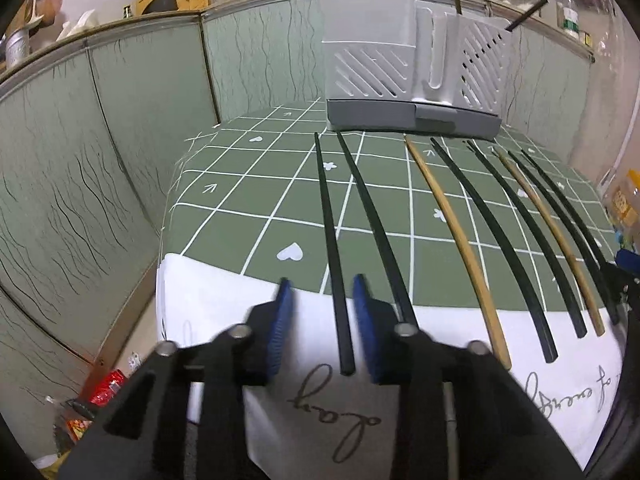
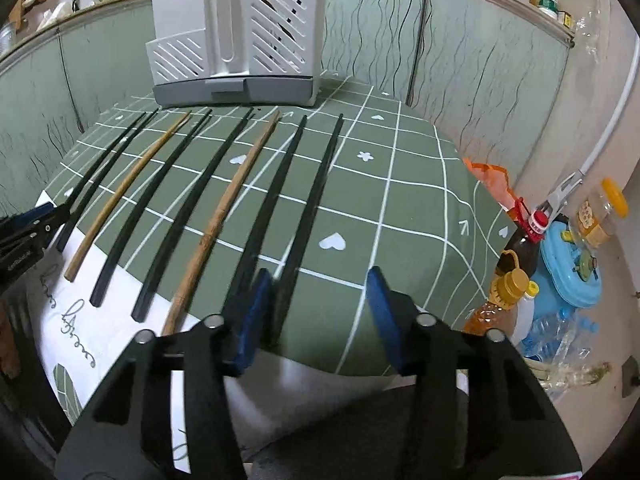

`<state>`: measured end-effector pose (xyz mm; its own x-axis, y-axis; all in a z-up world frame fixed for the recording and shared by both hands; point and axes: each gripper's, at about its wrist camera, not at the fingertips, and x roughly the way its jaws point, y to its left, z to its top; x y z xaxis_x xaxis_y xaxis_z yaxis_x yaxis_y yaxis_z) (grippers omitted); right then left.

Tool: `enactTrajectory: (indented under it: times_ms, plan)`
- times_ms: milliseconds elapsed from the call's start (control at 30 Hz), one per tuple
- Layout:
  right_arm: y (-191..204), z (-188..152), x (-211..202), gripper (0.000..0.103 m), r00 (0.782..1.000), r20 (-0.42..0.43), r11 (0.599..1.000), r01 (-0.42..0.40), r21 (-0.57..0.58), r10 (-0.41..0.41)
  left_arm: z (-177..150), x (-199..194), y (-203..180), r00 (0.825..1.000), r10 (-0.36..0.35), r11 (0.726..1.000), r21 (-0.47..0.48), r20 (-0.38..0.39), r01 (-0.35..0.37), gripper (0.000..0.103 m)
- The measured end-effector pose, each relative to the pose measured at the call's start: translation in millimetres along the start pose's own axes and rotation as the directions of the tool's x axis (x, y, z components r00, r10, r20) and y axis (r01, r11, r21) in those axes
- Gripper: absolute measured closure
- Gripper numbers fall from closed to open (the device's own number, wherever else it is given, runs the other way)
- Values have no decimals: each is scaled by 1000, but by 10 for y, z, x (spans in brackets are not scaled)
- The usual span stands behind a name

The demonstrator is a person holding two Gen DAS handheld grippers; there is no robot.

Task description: Organize utensils

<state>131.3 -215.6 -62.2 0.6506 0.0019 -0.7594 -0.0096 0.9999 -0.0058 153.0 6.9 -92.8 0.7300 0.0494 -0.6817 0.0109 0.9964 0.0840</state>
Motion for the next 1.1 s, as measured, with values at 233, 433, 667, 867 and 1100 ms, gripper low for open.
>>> enactTrajectory:
  times_ms: [233,433,667,867,1100]
  plan:
    - [46,-30,-3,70,1000,10,1000,-2,9,2,-2,-17,-14,1000,3,1000,2,1,-3,80]
    - [50,-48,-12,76,1000,19,999,-15,31,14,1,-15,-19,1000,12,1000,10,2,-12,79]
    - [46,-63,-36,95,999,27,998,-36,50,35,5,-15,14,1000,29,1000,-9,5,-29,95]
    - [-46,-49,-62,97,997,32,993,-76,93,74,41,-38,100,1000,-28,998,-56,-9,28,95]
    - [-141,16,-179,97,996,51,992,-83,98,78,58,-122,119,999,-54,997,-56,9,54,95]
